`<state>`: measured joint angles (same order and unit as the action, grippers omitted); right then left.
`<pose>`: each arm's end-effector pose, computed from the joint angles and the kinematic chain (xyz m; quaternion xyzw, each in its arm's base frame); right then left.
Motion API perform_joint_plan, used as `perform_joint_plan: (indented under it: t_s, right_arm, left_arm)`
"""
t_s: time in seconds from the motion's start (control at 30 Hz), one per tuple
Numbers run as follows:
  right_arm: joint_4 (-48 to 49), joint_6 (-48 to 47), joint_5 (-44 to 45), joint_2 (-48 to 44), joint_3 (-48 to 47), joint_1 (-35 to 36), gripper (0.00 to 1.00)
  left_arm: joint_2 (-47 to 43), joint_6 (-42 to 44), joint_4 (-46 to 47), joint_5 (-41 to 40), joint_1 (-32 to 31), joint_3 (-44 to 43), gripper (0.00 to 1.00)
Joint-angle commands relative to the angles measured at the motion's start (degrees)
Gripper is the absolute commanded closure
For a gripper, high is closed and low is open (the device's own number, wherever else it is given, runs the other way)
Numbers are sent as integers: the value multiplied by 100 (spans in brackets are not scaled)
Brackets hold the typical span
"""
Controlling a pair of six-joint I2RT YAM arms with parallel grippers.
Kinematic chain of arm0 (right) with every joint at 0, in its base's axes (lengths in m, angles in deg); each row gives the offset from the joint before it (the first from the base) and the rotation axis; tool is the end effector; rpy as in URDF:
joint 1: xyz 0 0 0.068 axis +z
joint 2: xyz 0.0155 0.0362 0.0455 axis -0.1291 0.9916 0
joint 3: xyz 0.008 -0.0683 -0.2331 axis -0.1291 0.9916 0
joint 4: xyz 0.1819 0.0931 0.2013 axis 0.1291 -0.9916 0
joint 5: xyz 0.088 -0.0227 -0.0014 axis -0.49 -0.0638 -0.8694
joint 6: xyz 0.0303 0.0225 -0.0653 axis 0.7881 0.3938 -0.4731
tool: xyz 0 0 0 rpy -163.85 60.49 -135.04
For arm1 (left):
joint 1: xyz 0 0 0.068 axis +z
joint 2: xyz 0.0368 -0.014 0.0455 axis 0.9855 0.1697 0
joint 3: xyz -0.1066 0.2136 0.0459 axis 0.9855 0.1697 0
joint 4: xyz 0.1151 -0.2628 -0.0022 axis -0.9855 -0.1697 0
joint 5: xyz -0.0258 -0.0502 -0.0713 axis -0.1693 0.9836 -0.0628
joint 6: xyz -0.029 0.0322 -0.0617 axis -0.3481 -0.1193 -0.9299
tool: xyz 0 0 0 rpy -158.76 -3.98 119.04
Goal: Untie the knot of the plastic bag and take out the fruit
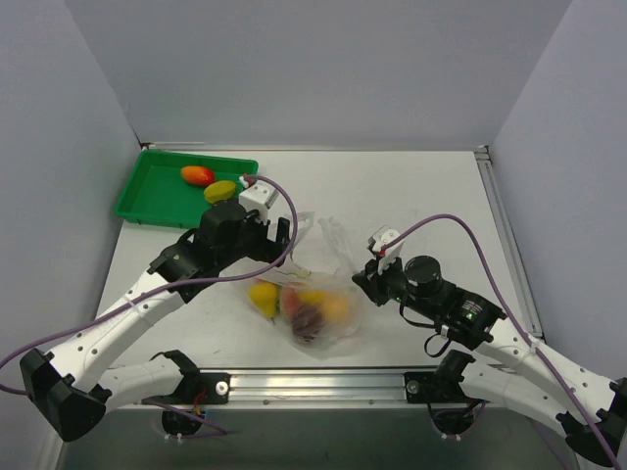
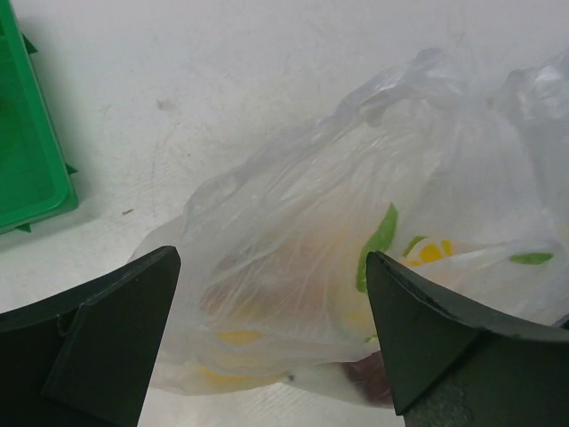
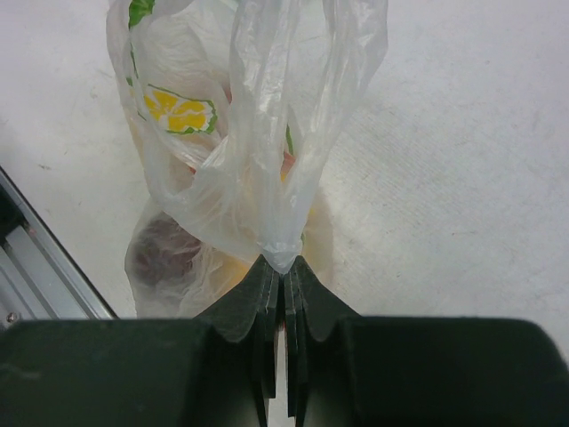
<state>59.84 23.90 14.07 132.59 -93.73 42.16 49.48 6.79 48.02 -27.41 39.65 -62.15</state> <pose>0.1669 0.2008 0.2873 -0.2980 0.6973 0.3179 0.5692 0.2340 -0.1916 0.3166 0.1675 0.8292 -0.2031 0.4930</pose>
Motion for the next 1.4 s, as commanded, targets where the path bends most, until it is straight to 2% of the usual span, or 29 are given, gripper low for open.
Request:
perform_joint_plan:
  t_s: [0.0,0.07,0.13,0.2,0.23,0.27,0.43,0.57,0.67,0.7,0.73,0.77,0.8,0.83,0.87,0.9,0.93,1.1,1.17,1.27,1.37]
  right_arm:
    - [-128,-167,-307,-27,-210,52,100]
    - [-146,-176,-369,-27,-210,60,100]
    - [-163,-185,-431,-18,-210,78,100]
    - [-181,-185,-440,8,-210,122,100]
    - [-181,-194,-440,17,-210,131,100]
    - [-190,-202,-440,26,-201,148,100]
    - [-199,-238,-405,149,-236,218,99]
    - [-199,-264,-387,246,-280,254,99]
    - [-207,-325,-361,342,-316,262,100]
    - [-207,-369,-300,368,-324,254,99]
    - [-207,-396,-247,395,-350,254,100]
    - [-207,-405,-168,404,-351,254,100]
    - [-199,-422,111,413,-359,245,100]
    - [-172,-396,253,404,-377,210,100]
    - [-155,-361,629,404,-394,210,100]
    - [-137,-352,859,413,-412,140,100]
    - [-102,-352,1261,395,-430,79,100]
    - [-49,-519,2178,509,-1043,-465,100]
    - [-14,-519,2520,597,-1255,-755,100]
    - [179,-658,2506,571,-1467,-1275,100]
    - [145,-765,2058,440,-1458,-1425,98]
  left_arm:
    - [68,1038,-192,-22,-3,-213,2]
    - [156,1354,-193,83,111,-170,3]
    - [200,1601,-193,565,304,-152,3]
    - [244,1690,-184,1257,822,-126,3]
    - [279,1707,-184,1931,1006,-134,3]
    - [358,1751,-184,2277,1217,-134,3]
    - [595,1971,-166,3175,1280,-82,3]
    - [850,1998,-140,3467,1289,15,2]
    - [938,1998,-114,3441,1324,111,14]
    - [947,1989,-105,3432,1333,121,32]
    - [947,1937,-70,3397,1342,121,40]
    - [973,1901,-70,3354,1342,51,53]
    - [982,1866,-61,3214,1342,-19,76]
    - [991,1718,-26,3082,1342,-159,90]
    - [1009,1560,44,2872,1342,-161,100]
    - [1026,1367,132,2113,1342,-309,100]
    - [1035,791,333,1792,1342,-371,100]
    - [1009,-216,633,139,1342,-871,100]
    - [939,-786,660,-801,1342,-977,100]
    - [729,-1324,747,-1662,1342,-882,100]
    - [387,-1421,1221,-1588,1342,-314,100]
